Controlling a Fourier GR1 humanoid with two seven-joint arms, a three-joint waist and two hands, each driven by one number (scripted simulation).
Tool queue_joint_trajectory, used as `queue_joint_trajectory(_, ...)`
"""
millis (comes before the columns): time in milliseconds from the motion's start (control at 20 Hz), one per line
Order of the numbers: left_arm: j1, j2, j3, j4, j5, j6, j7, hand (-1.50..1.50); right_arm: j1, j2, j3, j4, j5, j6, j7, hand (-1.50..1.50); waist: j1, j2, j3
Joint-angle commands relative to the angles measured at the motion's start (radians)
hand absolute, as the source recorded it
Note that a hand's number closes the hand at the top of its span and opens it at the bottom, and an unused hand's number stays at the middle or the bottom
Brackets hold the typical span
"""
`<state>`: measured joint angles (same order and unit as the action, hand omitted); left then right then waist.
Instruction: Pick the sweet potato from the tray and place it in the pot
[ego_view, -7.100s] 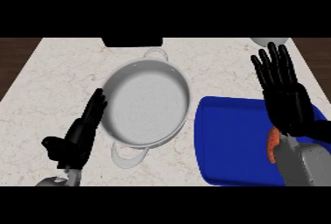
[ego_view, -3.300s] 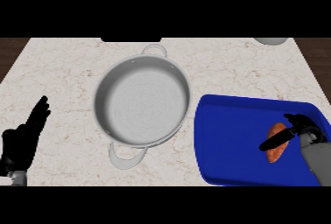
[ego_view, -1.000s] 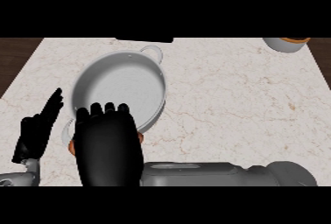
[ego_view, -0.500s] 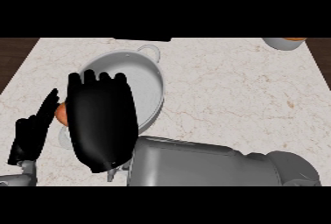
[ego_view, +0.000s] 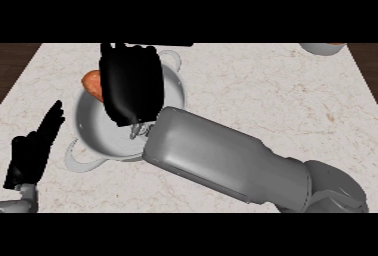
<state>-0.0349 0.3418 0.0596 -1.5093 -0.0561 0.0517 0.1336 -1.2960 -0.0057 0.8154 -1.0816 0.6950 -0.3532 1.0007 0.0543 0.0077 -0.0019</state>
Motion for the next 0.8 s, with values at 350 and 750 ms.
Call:
queue_joint_trajectory(350, -0.006, -0.029, -0.027, -0.004, -0.024, 0.000, -0.026, 0.00, -0.091, 0.006, -0.009, 0.450, -0.152, -0.105, -0.245, 1.50, 0.041, 0.017, -0.001)
queue_joint_trajectory(750, -0.034, -0.016, -0.024, 0.001, -0.021, -0.023, -0.015, 0.00, 0.009, 0.006, -0.110, 0.510, -0.360, -0.211, -0.430, -1.50, 0.059, 0.026, 0.001)
